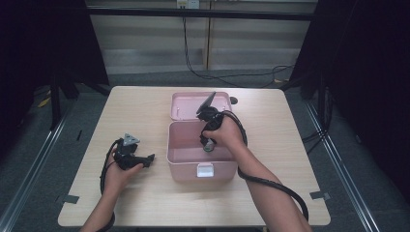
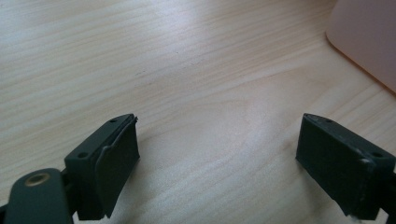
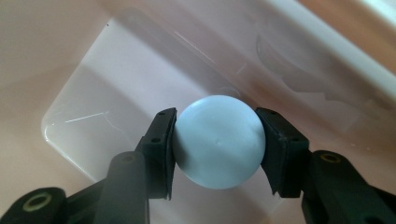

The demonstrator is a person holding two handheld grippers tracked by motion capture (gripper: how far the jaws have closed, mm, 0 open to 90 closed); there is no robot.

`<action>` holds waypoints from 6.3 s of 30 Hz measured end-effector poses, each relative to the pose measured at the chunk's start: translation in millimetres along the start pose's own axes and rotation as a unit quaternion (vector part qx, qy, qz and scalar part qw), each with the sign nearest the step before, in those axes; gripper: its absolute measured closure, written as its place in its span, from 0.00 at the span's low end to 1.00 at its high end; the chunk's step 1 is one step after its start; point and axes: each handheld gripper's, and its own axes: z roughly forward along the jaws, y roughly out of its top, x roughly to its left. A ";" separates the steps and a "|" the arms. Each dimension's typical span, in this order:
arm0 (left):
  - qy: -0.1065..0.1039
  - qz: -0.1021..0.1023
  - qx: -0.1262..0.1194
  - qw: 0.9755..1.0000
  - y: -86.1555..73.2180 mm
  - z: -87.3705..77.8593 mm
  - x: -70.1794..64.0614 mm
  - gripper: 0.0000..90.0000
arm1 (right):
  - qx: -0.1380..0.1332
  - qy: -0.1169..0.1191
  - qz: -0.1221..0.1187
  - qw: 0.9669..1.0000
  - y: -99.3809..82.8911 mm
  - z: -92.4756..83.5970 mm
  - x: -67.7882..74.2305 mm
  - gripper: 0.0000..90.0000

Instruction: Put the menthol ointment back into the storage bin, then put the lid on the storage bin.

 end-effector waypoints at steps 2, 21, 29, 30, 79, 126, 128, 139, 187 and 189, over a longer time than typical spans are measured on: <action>0.000 0.000 0.000 1.000 0.0 0.0 0.0 0.14 | 0.000 0.001 -0.002 1.000 0.1 2.4 0.9 0.56; -0.002 0.001 0.000 1.000 0.1 0.3 0.0 0.13 | 0.003 -0.005 0.008 1.000 1.9 12.3 0.6 0.56; -0.003 0.000 0.000 1.000 0.0 0.5 -0.3 0.13 | 0.007 -0.005 0.009 1.000 1.9 17.5 1.6 0.56; -0.003 0.000 -0.001 1.000 0.0 0.5 -0.3 0.13 | 0.009 -0.006 0.009 1.000 1.9 17.6 1.6 0.56; -0.003 0.000 0.000 1.000 0.1 0.6 -0.3 0.12 | -0.034 -0.006 -0.012 0.999 -6.1 -1.2 4.5 0.45; -0.003 0.000 0.000 1.000 0.1 0.6 -0.4 0.12 | -0.075 0.025 -0.083 0.993 -46.3 -69.6 16.8 0.85; -0.003 0.000 0.000 1.000 0.1 0.5 -0.4 0.12 | -0.075 0.028 -0.086 0.993 -47.5 -71.3 19.2 0.86; -0.003 0.000 0.000 1.000 0.1 0.6 -0.4 0.12 | -0.092 0.038 -0.101 0.990 -56.2 -86.2 22.4 0.98; -0.003 0.001 0.000 1.000 0.1 0.6 -0.4 0.12 | -0.102 0.086 -0.165 0.977 -92.4 -84.3 50.1 1.00; -0.003 0.000 0.000 1.000 0.1 0.6 -0.4 0.12 | -0.099 0.086 -0.168 0.977 -93.1 -81.2 51.2 1.00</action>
